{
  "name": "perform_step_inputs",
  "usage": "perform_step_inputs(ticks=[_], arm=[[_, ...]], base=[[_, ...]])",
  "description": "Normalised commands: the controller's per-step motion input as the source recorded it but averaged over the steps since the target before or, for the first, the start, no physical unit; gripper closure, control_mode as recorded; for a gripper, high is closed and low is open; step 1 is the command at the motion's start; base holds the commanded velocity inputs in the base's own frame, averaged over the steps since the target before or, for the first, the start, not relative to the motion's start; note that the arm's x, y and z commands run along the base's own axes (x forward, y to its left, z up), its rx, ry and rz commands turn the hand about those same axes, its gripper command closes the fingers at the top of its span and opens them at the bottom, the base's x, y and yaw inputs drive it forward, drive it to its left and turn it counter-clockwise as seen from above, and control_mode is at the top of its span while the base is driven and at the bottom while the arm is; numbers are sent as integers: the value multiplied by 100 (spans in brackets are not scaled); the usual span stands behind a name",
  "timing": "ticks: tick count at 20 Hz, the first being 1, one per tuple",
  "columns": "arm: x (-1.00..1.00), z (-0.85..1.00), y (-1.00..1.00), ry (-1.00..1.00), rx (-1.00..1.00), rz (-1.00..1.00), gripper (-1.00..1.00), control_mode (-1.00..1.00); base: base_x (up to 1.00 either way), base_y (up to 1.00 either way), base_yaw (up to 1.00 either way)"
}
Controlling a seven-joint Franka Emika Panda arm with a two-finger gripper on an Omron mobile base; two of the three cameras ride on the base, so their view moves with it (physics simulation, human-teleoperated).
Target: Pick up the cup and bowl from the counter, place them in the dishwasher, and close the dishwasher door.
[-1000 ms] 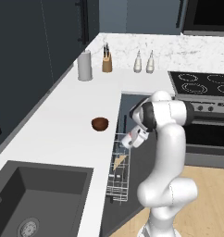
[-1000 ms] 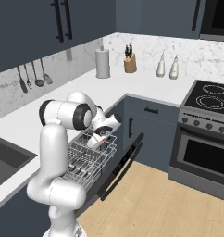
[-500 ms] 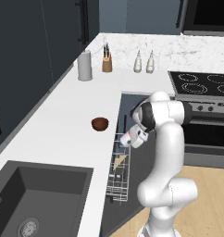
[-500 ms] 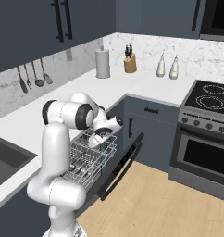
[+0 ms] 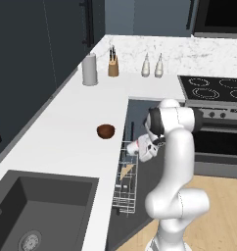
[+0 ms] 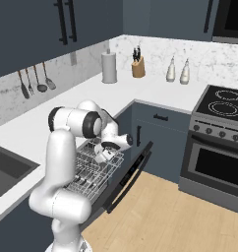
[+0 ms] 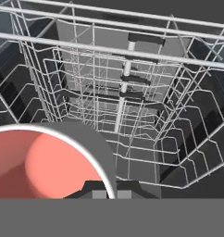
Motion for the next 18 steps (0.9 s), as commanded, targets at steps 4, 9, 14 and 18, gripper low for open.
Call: perform_step_inputs(ticks=[4, 9, 14, 18], arm=[[24, -9, 0, -1, 2, 0, 100, -100], [37, -7, 9, 0, 0, 0, 100, -100], [39, -15, 11, 0, 0, 0, 100, -100], [27, -24, 0, 0, 0, 0, 100, -100]], base=[[0, 0, 0], [0, 0, 0], [0, 0, 0], [0, 0, 0]])
